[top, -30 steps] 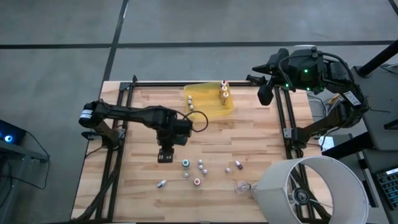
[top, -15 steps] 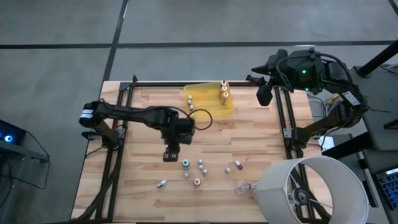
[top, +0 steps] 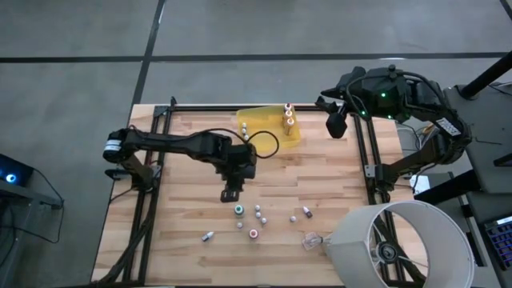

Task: Pick & Place food coloring
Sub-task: Put the top small red food coloring bottle into the yellow bin

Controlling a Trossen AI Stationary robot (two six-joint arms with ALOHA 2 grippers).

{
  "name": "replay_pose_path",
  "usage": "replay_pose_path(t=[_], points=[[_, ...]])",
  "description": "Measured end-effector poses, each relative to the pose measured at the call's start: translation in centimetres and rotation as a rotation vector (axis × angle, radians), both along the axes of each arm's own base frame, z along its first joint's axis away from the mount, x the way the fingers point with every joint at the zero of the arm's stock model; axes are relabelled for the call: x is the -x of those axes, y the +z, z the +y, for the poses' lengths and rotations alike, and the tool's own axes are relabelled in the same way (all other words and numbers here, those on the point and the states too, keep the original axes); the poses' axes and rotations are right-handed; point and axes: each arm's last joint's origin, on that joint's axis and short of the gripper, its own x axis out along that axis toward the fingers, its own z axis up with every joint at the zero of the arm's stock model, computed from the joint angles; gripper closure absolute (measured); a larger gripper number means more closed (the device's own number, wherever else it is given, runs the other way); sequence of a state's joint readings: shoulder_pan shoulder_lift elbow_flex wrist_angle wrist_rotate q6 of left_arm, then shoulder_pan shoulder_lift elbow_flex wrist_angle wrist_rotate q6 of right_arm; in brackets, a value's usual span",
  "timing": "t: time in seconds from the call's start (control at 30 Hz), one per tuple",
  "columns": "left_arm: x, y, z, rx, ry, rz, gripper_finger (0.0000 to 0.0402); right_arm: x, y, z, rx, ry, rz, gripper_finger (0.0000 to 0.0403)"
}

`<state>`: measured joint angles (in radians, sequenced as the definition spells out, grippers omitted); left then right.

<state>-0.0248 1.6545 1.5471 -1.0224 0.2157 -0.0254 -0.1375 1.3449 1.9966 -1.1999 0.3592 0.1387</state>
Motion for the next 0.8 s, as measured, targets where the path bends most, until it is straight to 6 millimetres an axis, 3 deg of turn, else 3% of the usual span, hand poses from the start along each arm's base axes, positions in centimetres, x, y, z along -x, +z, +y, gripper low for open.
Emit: replay_pose_path(t=[0.3, 0.8], points=[[-2.6, -2.8, -0.3, 0.039, -0.018, 0.029, 0.0289, 0.0, 0.0, 0.0, -0.012, -0.009, -0.011, 0.0238], [-5.3, -4.8, -1.9, 0.004, -0.134, 0.022, 0.0289, 0.0, 0.0, 0.0, -0.014, -0.011, -0.012, 0.0238]])
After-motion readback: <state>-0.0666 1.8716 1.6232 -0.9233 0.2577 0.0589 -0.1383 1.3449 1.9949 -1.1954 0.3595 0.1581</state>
